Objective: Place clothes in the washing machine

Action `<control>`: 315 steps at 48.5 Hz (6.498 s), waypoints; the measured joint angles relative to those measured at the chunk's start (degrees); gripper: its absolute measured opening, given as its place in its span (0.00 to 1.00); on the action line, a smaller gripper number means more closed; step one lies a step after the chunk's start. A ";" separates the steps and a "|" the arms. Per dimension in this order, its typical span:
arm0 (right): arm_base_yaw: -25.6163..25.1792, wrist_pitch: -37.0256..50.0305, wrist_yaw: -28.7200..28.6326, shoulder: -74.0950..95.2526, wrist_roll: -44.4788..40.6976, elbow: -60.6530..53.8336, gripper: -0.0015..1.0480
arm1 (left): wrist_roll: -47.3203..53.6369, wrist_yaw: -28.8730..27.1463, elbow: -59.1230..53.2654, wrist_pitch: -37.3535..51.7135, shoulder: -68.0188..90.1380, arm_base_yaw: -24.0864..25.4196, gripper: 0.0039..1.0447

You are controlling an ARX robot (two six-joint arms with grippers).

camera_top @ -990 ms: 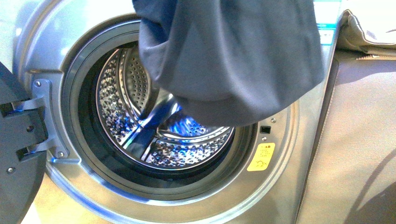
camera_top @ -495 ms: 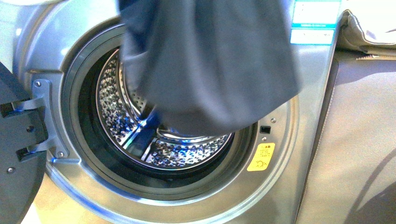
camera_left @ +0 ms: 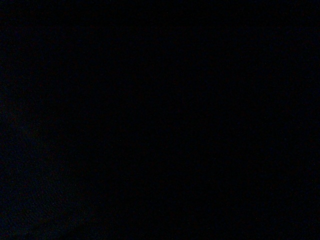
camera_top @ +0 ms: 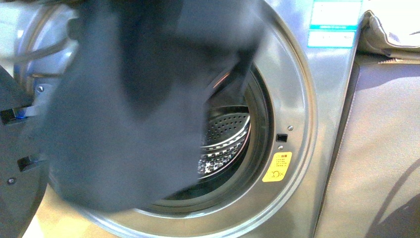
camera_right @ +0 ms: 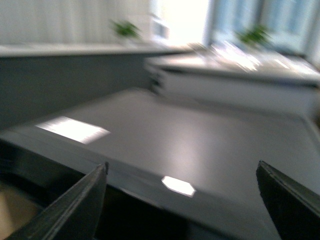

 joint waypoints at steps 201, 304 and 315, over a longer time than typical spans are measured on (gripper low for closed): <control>-28.92 35.71 -6.56 -109.63 4.00 -156.30 0.02 | 11.50 -0.66 69.57 -17.22 72.08 9.64 0.94; -28.92 35.71 -6.56 -109.63 4.00 -156.30 0.02 | 5.09 5.31 -29.46 -20.76 -34.51 20.33 0.03; -28.92 35.71 -6.56 -109.63 4.00 -156.30 0.02 | 5.09 5.73 -34.05 -23.34 -41.70 21.64 0.03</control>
